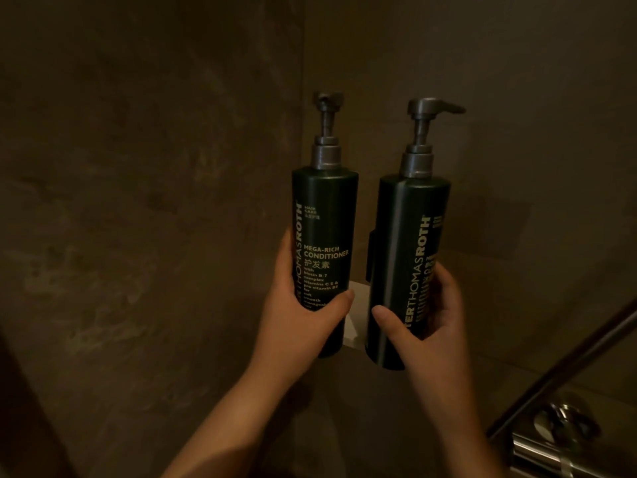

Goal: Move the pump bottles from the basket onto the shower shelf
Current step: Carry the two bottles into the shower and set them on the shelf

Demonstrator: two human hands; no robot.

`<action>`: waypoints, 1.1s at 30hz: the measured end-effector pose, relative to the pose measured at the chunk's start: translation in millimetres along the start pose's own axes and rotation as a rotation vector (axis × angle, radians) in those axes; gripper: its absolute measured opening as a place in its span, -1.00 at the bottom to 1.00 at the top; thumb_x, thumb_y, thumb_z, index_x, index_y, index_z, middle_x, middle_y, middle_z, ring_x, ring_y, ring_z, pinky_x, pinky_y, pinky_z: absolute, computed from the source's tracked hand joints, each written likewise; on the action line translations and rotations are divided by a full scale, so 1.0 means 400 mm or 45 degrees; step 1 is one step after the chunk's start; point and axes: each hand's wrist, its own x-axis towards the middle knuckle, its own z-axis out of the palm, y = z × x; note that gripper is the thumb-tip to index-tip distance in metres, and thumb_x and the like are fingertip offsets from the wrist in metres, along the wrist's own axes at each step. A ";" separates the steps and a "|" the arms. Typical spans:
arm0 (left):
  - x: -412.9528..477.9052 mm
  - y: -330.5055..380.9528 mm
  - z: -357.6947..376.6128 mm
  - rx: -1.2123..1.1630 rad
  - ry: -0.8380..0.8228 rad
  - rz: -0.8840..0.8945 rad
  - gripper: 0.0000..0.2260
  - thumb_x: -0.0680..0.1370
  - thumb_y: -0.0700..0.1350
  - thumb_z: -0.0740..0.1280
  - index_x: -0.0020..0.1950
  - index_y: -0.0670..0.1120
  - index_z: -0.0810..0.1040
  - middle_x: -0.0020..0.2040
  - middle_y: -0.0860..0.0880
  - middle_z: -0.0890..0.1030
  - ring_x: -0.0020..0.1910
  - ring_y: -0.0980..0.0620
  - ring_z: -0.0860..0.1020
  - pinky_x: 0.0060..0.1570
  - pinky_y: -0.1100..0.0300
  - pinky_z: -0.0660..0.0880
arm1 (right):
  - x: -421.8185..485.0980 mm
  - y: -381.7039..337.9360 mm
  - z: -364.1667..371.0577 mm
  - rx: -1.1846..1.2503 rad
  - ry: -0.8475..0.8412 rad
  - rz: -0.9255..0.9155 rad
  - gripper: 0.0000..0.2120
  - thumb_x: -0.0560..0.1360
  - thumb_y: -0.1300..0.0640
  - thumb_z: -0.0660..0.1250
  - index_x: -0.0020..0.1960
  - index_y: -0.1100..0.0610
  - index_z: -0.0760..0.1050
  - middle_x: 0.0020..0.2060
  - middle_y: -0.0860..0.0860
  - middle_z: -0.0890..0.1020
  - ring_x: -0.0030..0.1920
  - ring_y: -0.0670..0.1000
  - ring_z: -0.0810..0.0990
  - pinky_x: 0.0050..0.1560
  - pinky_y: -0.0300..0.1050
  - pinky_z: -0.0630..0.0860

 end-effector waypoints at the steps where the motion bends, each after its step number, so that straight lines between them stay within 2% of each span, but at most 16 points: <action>1: 0.003 -0.007 0.005 0.001 -0.001 0.001 -0.20 0.37 -0.24 0.48 0.36 0.35 0.14 0.10 0.49 0.46 0.11 0.43 0.45 -0.11 0.59 0.37 | 0.003 0.007 0.001 0.006 0.001 0.001 -0.29 0.15 -0.10 0.47 0.13 -0.58 0.20 0.01 -0.57 0.46 0.04 -0.47 0.47 -0.26 -0.61 0.38; 5: 0.017 -0.032 0.022 -0.002 0.028 0.010 -0.19 0.37 -0.23 0.48 0.34 0.41 0.14 0.12 0.45 0.46 0.12 0.40 0.45 -0.09 0.58 0.37 | 0.016 0.032 0.003 -0.030 0.002 -0.007 -0.22 0.29 0.10 0.52 0.10 -0.61 0.17 -0.03 -0.61 0.45 -0.03 -0.53 0.45 -0.35 -0.62 0.36; 9: 0.033 -0.055 0.029 0.002 0.015 0.002 -0.18 0.39 -0.20 0.47 0.36 0.43 0.11 0.12 0.47 0.46 0.11 0.44 0.45 -0.12 0.61 0.35 | 0.035 0.042 0.009 -0.092 -0.001 0.009 -0.19 0.28 0.10 0.53 0.10 -0.60 0.13 -0.03 -0.64 0.41 -0.02 -0.54 0.43 -0.34 -0.52 0.42; 11: 0.041 -0.067 0.029 -0.011 -0.010 -0.001 -0.18 0.39 -0.18 0.47 0.38 0.42 0.09 0.15 0.47 0.44 0.14 0.44 0.43 -0.11 0.62 0.35 | 0.043 0.045 0.013 -0.087 -0.020 0.001 -0.20 0.30 0.09 0.52 0.12 -0.59 0.13 -0.03 -0.63 0.41 -0.01 -0.53 0.43 -0.35 -0.53 0.43; 15: 0.058 -0.086 0.034 -0.010 -0.020 -0.021 -0.18 0.35 -0.07 0.45 0.40 0.42 0.06 0.17 0.45 0.43 0.15 0.42 0.43 -0.15 0.57 0.41 | 0.062 0.043 0.020 -0.044 -0.111 0.010 -0.25 0.37 0.09 0.46 0.17 -0.55 0.10 0.03 -0.57 0.44 0.05 -0.46 0.46 -0.19 -0.59 0.41; 18: 0.075 -0.097 0.033 0.006 -0.022 -0.019 -0.19 0.36 -0.07 0.45 0.38 0.45 0.06 0.17 0.48 0.41 0.16 0.43 0.41 -0.14 0.62 0.37 | 0.075 0.041 0.023 -0.080 -0.139 0.003 -0.27 0.40 0.07 0.43 0.18 -0.55 0.06 0.01 -0.60 0.43 0.04 -0.49 0.45 -0.17 -0.59 0.41; 21: 0.088 -0.104 0.027 0.034 -0.047 -0.008 -0.16 0.41 -0.14 0.46 0.39 0.43 0.02 0.20 0.49 0.37 0.20 0.44 0.38 -0.11 0.58 0.38 | 0.072 0.042 0.025 -0.157 -0.128 0.018 -0.28 0.38 -0.04 0.43 0.16 -0.59 0.02 0.06 -0.52 0.44 0.09 -0.43 0.45 -0.06 -0.45 0.43; 23: 0.086 -0.099 0.025 0.085 -0.060 -0.025 -0.16 0.42 -0.11 0.45 0.41 0.42 -0.02 0.27 0.44 0.30 0.22 0.45 0.33 0.01 0.47 0.35 | 0.061 0.049 0.020 -0.235 -0.080 -0.005 -0.27 0.34 -0.10 0.43 0.20 -0.58 0.01 0.17 -0.45 0.38 0.17 -0.41 0.38 0.05 -0.36 0.36; 25: 0.064 -0.086 0.021 0.252 -0.020 -0.034 -0.15 0.40 0.01 0.43 0.44 0.39 -0.10 0.31 0.36 0.17 0.25 0.43 0.26 0.14 0.33 0.25 | 0.045 0.059 0.005 -0.362 -0.015 -0.102 -0.25 0.33 -0.10 0.42 0.29 -0.50 0.03 0.23 -0.47 0.30 0.23 -0.43 0.30 0.08 -0.38 0.29; 27: 0.031 -0.078 0.014 0.536 0.068 0.090 -0.13 0.39 0.07 0.40 0.48 0.32 -0.13 0.32 0.28 0.10 0.34 0.25 0.20 0.21 0.25 0.19 | 0.030 0.070 -0.013 -0.524 0.019 -0.221 -0.26 0.36 -0.02 0.40 0.33 -0.44 0.05 0.25 -0.47 0.26 0.27 -0.40 0.27 0.09 -0.42 0.27; 30: -0.015 -0.079 0.010 0.892 0.150 0.395 -0.20 0.38 -0.04 0.41 0.51 0.15 0.05 0.37 0.01 0.18 0.31 0.17 0.18 0.19 0.27 0.21 | 0.021 0.085 -0.032 -0.582 0.026 -0.275 -0.30 0.40 0.09 0.38 0.30 -0.44 0.11 0.24 -0.47 0.28 0.25 -0.39 0.30 0.08 -0.37 0.29; 33: -0.029 -0.091 0.017 1.080 0.126 0.446 -0.24 0.34 -0.18 0.50 0.45 0.06 0.23 0.32 -0.05 0.24 0.26 0.06 0.26 0.17 0.14 0.31 | 0.026 0.086 -0.030 -0.625 -0.024 -0.276 -0.35 0.41 0.09 0.34 0.28 -0.44 0.13 0.22 -0.43 0.31 0.23 -0.37 0.33 0.05 -0.36 0.31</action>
